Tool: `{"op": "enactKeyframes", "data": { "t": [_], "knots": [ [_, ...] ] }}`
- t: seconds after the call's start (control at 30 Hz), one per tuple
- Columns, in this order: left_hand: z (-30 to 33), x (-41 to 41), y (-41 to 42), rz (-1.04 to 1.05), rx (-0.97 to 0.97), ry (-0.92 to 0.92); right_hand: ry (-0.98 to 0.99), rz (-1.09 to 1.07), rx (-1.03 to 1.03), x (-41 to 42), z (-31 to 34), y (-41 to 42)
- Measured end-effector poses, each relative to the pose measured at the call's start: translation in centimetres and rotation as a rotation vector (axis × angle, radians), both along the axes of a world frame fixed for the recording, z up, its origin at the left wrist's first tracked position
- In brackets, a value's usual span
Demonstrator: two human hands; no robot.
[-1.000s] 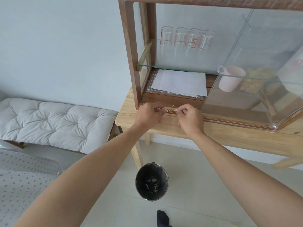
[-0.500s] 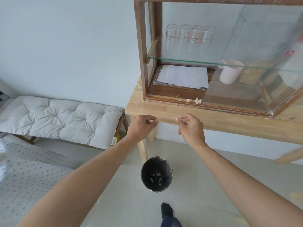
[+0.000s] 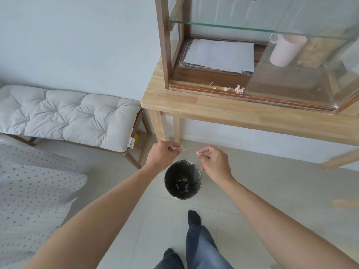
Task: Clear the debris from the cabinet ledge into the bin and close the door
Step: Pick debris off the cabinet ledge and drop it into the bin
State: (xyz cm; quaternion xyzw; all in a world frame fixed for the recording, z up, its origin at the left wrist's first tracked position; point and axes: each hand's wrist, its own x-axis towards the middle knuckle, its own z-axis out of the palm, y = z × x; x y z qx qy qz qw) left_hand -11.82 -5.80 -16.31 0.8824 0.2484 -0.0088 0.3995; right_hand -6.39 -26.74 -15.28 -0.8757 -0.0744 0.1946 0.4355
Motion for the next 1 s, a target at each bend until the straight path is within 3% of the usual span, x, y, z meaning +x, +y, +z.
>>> {"op": "enactKeyframes", "data": {
  "t": [0.33, 0.6, 0.77, 1.0],
  "knots": [
    [-3.4, 2.0, -0.6, 0.012, 0.004, 0.129, 0.102, 0.062, -0.11, 1.6, -4.9, 0.9],
    [-3.9, 2.1, -0.2, 0.043, 0.004, 0.17, 0.104, 0.037, -0.098, 2.8, -5.0, -0.2],
    [-1.7, 2.4, 0.0, 0.048, -0.02, 0.112, 0.044, -0.01, -0.024, 3.6, -2.6, -0.6],
    [4.2, 4.4, 0.0, 0.018, -0.02, -0.112, -0.109, -0.083, 0.142, 5.6, 3.6, -0.8]
  ]
}}
